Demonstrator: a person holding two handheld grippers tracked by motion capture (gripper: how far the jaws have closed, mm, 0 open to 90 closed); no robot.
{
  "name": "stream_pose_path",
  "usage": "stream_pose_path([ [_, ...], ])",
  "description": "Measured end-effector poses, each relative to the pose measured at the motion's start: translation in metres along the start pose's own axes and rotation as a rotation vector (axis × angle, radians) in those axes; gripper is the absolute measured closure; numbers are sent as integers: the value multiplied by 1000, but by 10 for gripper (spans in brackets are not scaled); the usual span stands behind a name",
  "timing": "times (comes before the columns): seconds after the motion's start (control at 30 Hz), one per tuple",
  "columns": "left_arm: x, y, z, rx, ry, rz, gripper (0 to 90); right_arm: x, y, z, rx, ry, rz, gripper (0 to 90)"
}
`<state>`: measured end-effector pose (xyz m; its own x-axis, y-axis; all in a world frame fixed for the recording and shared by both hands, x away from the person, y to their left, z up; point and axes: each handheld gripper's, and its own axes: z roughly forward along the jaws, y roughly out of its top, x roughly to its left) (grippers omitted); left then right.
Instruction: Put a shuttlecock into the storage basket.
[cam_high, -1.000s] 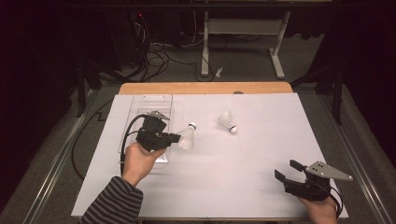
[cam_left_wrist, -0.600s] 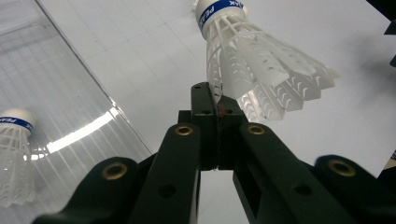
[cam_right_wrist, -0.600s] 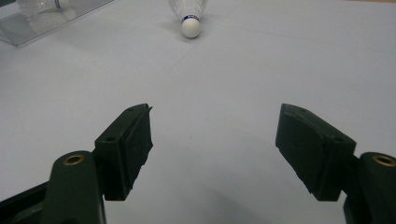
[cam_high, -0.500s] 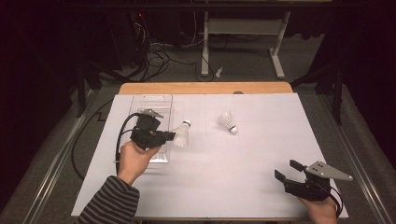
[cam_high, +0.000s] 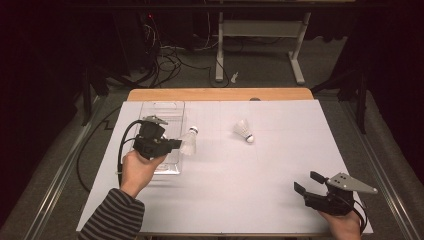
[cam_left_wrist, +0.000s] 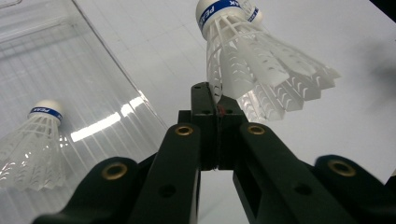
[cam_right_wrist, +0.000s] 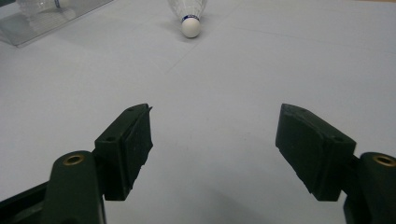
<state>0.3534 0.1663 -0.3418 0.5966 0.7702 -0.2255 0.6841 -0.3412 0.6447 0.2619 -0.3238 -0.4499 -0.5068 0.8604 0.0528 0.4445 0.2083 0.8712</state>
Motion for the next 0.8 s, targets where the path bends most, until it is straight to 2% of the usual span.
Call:
stream_pose_path([
  [0.8, 15, -5, -10, -18, 45, -28, 895, 0, 0, 0, 0, 0, -2, 277],
])
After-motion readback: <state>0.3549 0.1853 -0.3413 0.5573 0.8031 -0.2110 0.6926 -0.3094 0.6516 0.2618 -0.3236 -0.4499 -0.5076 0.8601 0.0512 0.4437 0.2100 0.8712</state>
